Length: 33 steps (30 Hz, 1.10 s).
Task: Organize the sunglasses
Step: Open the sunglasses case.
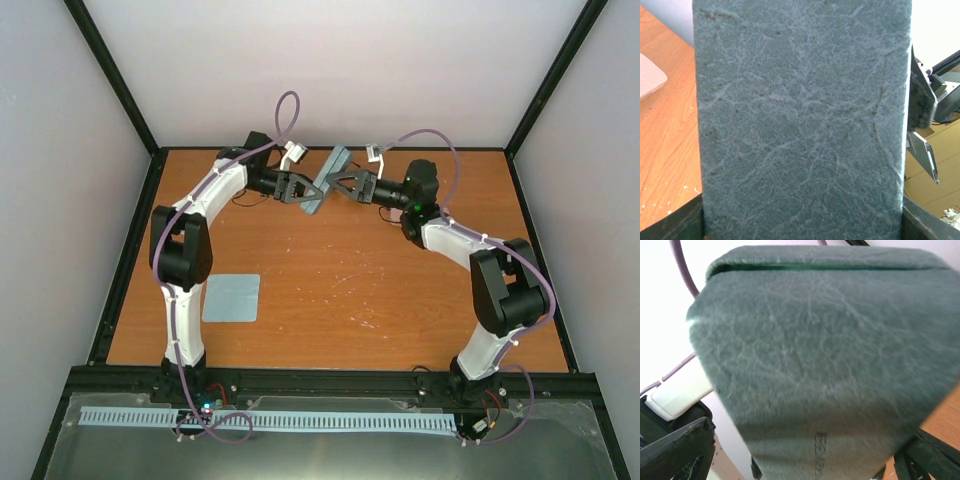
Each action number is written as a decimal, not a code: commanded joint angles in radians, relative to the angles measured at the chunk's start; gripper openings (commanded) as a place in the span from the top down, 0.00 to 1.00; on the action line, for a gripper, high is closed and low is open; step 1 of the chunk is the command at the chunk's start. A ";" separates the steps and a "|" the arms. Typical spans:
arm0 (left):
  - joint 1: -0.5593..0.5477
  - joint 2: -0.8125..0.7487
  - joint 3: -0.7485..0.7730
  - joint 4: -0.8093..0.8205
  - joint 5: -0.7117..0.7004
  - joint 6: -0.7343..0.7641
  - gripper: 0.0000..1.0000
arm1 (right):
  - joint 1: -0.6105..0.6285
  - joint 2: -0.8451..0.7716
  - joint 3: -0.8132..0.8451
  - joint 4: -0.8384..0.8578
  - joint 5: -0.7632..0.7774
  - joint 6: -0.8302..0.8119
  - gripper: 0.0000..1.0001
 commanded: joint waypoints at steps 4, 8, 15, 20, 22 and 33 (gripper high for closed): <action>-0.017 -0.057 0.005 0.033 0.130 -0.016 0.78 | 0.021 0.000 0.050 -0.164 0.023 -0.150 0.05; -0.017 -0.060 0.003 0.036 0.130 -0.016 0.78 | 0.019 0.001 0.054 -0.171 0.025 -0.155 0.12; -0.017 -0.053 0.008 0.035 0.124 -0.018 0.77 | 0.004 -0.013 0.046 -0.173 0.015 -0.143 0.21; -0.017 -0.046 0.016 0.036 0.096 -0.023 0.50 | -0.006 -0.026 0.036 -0.167 0.007 -0.138 0.41; -0.015 -0.046 0.026 0.033 0.062 -0.025 0.04 | -0.009 -0.031 0.030 -0.167 0.004 -0.137 0.44; 0.009 -0.017 0.074 -0.036 -0.093 0.040 0.01 | -0.010 -0.046 0.034 -0.185 -0.019 -0.144 0.60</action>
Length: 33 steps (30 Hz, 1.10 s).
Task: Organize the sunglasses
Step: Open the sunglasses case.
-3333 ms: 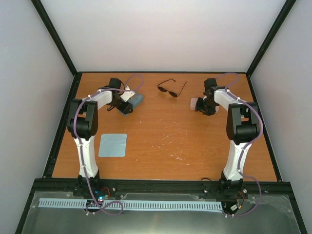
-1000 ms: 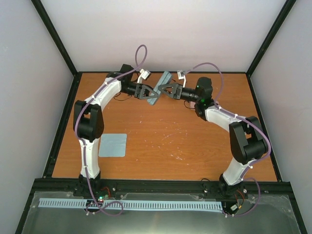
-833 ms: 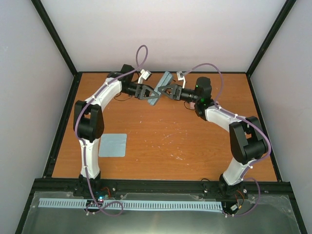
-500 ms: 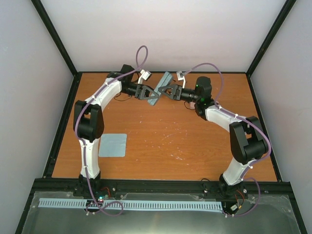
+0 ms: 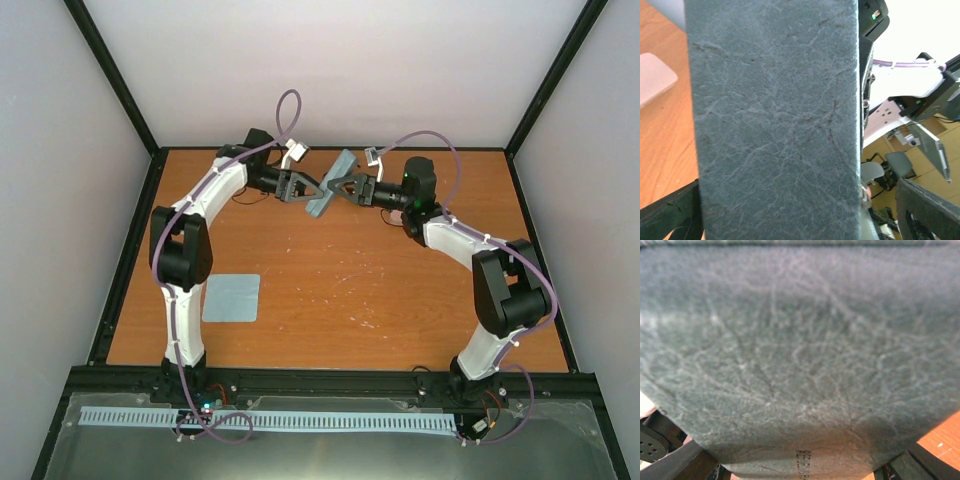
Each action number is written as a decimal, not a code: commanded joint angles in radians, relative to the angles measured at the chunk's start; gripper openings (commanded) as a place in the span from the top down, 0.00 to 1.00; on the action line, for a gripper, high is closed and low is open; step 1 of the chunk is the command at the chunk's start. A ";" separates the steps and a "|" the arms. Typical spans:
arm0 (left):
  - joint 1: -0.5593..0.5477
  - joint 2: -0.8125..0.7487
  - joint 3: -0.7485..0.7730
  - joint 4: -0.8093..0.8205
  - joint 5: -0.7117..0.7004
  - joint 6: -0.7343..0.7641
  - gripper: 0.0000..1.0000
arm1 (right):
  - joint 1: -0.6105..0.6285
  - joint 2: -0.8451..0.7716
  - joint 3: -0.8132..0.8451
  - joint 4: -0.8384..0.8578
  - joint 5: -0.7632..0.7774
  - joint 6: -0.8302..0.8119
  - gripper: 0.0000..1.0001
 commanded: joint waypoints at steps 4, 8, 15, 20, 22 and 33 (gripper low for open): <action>0.017 0.005 0.067 -0.039 -0.133 0.071 0.00 | -0.003 -0.053 0.019 -0.004 -0.043 -0.028 0.59; 0.017 0.029 0.070 -0.040 -0.199 0.099 0.00 | -0.003 -0.071 0.031 -0.048 -0.059 -0.052 0.59; 0.032 0.066 0.072 -0.035 -0.266 0.119 0.00 | -0.004 -0.105 0.022 -0.096 -0.094 -0.075 0.60; 0.074 0.118 0.112 -0.030 -0.290 0.109 0.01 | -0.003 -0.138 0.022 -0.162 -0.107 -0.115 0.61; 0.087 0.135 0.138 -0.033 -0.312 0.115 0.01 | -0.003 -0.146 0.021 -0.185 -0.112 -0.129 0.61; 0.122 0.153 0.224 -0.066 -0.292 0.111 0.01 | -0.005 -0.141 0.019 -0.311 -0.062 -0.209 0.62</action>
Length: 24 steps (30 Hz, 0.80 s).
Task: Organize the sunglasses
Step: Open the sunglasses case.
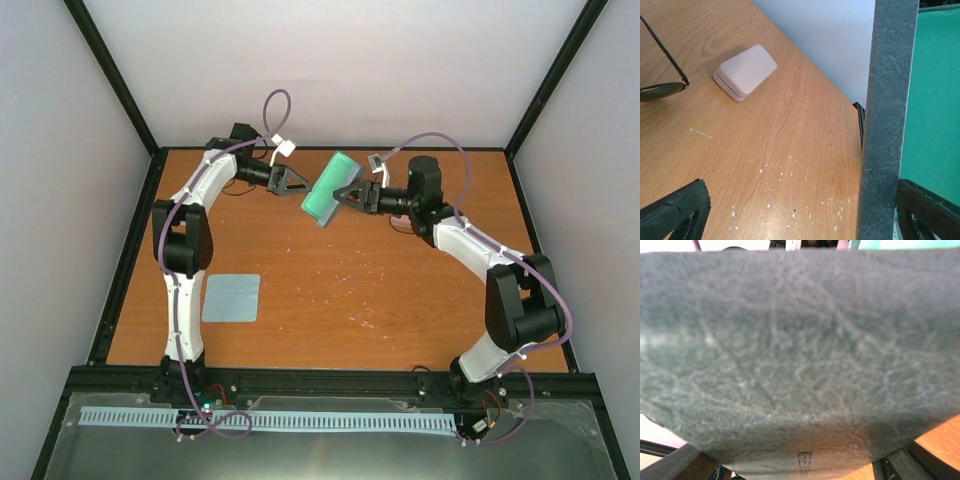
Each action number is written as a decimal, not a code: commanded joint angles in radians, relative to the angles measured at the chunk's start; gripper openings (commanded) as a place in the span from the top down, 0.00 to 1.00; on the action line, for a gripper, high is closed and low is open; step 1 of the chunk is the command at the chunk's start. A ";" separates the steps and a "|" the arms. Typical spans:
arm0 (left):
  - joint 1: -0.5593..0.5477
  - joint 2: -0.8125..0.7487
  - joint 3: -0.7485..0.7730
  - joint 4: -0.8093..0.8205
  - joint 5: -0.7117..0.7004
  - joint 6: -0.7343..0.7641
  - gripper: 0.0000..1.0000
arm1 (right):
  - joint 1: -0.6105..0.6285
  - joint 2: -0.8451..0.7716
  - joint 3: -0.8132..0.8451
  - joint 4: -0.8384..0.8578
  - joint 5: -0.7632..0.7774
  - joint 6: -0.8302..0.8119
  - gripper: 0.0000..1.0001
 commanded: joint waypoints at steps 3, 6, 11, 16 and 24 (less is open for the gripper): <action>0.014 -0.025 0.027 0.007 0.030 0.015 0.00 | -0.005 -0.023 0.016 -0.001 -0.006 -0.057 0.62; 0.014 -0.060 -0.013 0.003 0.094 0.022 0.01 | -0.011 -0.007 0.018 0.041 0.008 -0.029 0.62; 0.006 -0.113 -0.101 0.000 0.125 0.056 0.01 | -0.013 0.015 0.053 0.049 0.026 -0.023 0.61; -0.023 -0.137 -0.143 -0.015 0.124 0.088 0.01 | -0.012 0.029 0.075 0.047 0.022 -0.019 0.61; -0.068 -0.133 -0.142 0.072 0.090 0.011 0.02 | -0.013 0.020 0.074 0.050 0.010 -0.015 0.61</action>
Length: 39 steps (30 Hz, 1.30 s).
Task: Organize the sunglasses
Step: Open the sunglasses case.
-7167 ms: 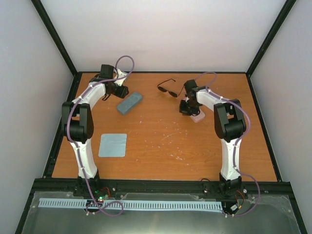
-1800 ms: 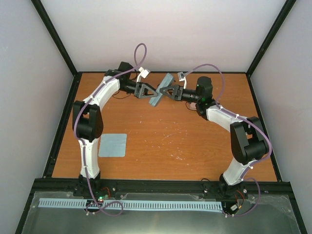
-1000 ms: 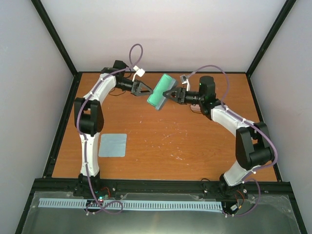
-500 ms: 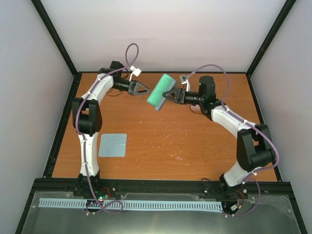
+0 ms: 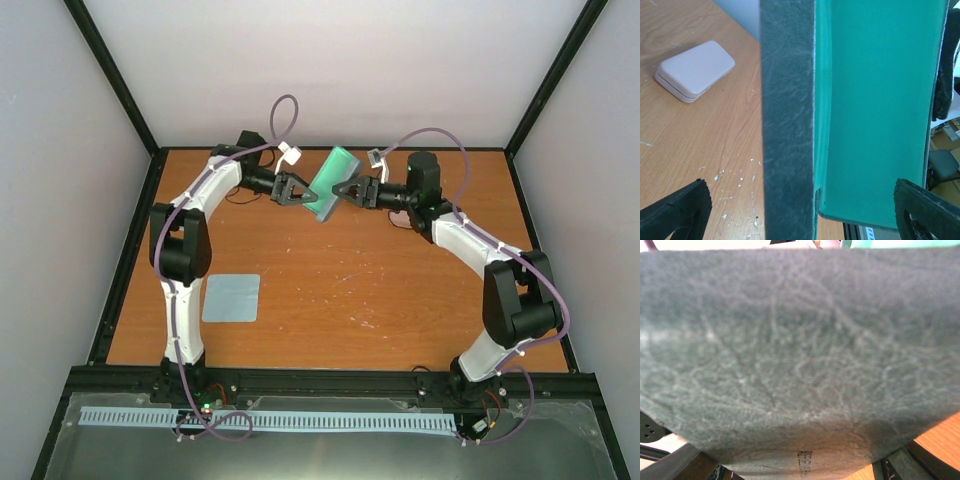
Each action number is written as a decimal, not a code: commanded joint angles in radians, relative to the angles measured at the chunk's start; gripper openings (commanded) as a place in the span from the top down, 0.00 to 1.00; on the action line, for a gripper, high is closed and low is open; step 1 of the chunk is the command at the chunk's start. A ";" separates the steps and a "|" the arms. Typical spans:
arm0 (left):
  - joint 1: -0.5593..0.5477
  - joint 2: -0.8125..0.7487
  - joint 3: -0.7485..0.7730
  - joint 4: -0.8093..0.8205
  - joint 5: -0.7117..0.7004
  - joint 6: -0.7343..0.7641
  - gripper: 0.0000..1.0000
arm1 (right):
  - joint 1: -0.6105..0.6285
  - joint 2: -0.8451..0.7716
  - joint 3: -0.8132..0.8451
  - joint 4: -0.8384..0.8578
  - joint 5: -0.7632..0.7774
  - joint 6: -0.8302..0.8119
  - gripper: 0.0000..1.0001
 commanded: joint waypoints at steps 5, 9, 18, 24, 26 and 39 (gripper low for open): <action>-0.023 0.009 0.059 0.020 0.007 -0.034 0.48 | -0.003 -0.014 0.030 0.048 0.001 -0.005 0.61; -0.025 -0.001 0.058 0.017 -0.001 -0.036 0.79 | -0.003 -0.009 0.030 0.051 0.001 -0.005 0.59; -0.025 -0.014 0.135 -0.046 -0.060 -0.017 0.93 | -0.003 0.002 0.033 -0.038 0.024 -0.054 0.10; -0.025 0.000 0.286 -0.239 -0.313 0.137 0.94 | -0.057 -0.088 -0.016 -0.354 0.143 -0.219 0.00; -0.025 -0.009 0.296 -0.268 -0.454 0.188 0.94 | -0.127 -0.158 -0.072 -0.439 0.188 -0.260 0.00; -0.098 -0.271 -0.268 0.153 -1.336 0.539 0.99 | -0.291 -0.162 -0.030 -0.604 0.283 -0.341 0.00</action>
